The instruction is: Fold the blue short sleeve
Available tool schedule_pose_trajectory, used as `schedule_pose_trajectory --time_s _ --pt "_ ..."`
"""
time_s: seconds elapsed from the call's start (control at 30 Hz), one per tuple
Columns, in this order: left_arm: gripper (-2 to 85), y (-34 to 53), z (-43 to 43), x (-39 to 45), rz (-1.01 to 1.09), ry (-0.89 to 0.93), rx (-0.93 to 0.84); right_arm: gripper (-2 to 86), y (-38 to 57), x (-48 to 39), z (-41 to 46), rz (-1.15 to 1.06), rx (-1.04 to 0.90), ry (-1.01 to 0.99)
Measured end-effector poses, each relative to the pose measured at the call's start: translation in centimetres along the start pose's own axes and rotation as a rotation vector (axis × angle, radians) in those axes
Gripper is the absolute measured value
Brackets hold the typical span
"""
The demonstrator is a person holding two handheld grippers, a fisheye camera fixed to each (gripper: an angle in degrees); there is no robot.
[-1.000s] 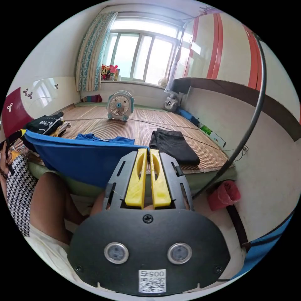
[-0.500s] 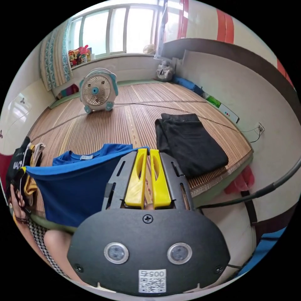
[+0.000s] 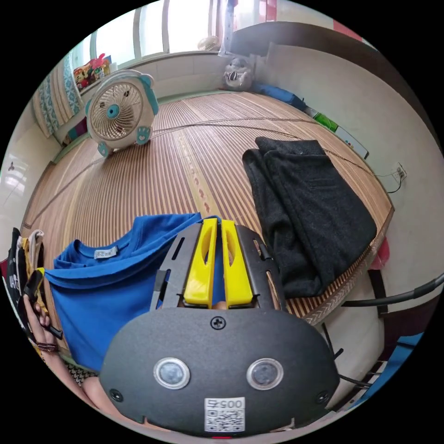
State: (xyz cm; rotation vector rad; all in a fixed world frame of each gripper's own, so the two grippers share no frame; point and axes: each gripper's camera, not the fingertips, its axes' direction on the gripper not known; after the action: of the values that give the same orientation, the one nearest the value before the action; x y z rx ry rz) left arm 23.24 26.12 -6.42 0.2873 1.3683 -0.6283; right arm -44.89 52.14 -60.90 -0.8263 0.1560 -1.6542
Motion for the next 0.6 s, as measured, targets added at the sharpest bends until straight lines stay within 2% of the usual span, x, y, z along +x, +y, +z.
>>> schedule_pose_trajectory --time_s 0.17,0.3,0.43,0.6 --pt "-0.4 -1.1 1.4 -0.2 -0.012 0.051 -0.014 0.1 -1.0 -0.5 3.9 -0.076 -0.112 0.041" --pt "-0.6 -1.3 0.5 -0.6 -0.010 0.051 0.033 1.4 -1.3 0.5 2.3 -0.061 -0.077 0.013" --pt "-0.6 -0.4 -1.8 -0.7 0.010 0.114 0.102 1.8 -0.5 1.7 -1.4 -0.026 0.039 -0.093" --pt "-0.7 0.8 -2.2 1.7 0.137 0.157 0.058 2.7 1.3 0.8 -4.0 -0.072 0.074 -0.169"
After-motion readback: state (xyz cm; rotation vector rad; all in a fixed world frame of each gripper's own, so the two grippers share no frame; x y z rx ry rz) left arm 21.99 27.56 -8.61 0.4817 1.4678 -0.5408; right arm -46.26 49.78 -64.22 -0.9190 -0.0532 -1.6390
